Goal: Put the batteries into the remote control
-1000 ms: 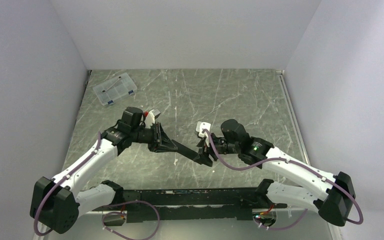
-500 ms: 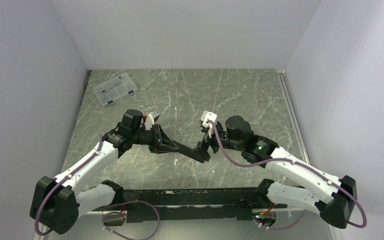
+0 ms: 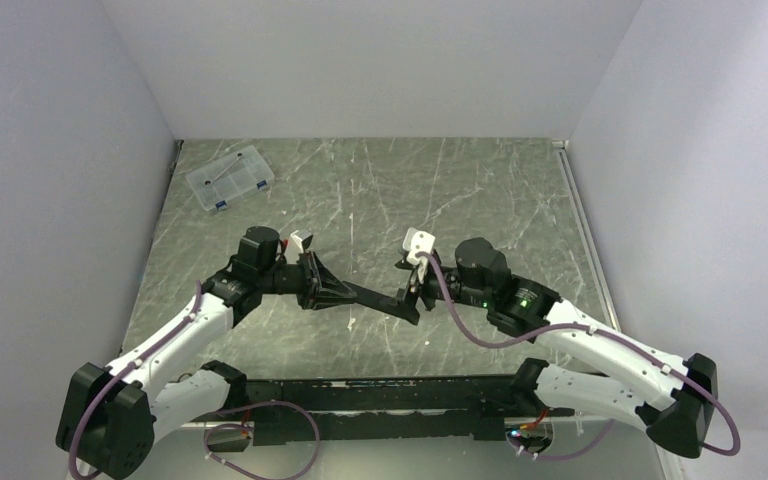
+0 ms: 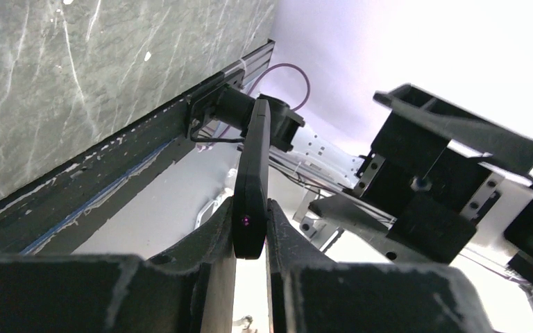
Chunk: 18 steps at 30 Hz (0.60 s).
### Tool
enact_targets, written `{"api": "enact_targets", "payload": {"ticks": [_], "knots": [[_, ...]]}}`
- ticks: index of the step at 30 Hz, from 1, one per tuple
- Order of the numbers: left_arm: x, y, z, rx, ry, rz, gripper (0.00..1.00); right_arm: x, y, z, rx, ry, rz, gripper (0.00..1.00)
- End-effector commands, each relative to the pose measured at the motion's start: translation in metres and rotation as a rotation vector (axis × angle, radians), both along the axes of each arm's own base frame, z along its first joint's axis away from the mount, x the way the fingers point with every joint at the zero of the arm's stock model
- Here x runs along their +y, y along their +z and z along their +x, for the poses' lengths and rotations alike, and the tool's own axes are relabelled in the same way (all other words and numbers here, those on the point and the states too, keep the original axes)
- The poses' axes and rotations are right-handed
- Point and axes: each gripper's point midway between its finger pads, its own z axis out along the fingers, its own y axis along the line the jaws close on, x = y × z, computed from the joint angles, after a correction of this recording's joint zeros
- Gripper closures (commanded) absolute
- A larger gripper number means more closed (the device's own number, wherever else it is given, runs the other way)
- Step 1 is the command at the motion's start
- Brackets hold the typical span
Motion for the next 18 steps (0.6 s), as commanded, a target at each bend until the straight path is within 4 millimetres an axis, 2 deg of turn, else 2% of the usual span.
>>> {"api": "enact_targets", "payload": {"ticks": [1,9,14,18], "knots": [[-0.002,0.020,0.003,-0.006,0.013,-0.093,1.00,-0.004,0.009,0.001,-0.169,-0.011,-0.015,0.19],[0.000,0.024,0.002,0.041,0.031,-0.141,1.00,-0.014,-0.008,0.005,-0.368,0.010,-0.131,0.22],[0.002,0.027,0.002,0.063,0.041,-0.165,1.00,-0.019,-0.010,0.012,-0.454,-0.009,-0.180,0.23],[0.003,0.027,0.002,0.083,0.048,-0.174,1.00,-0.016,-0.012,0.013,-0.482,-0.003,-0.212,0.28]]}}
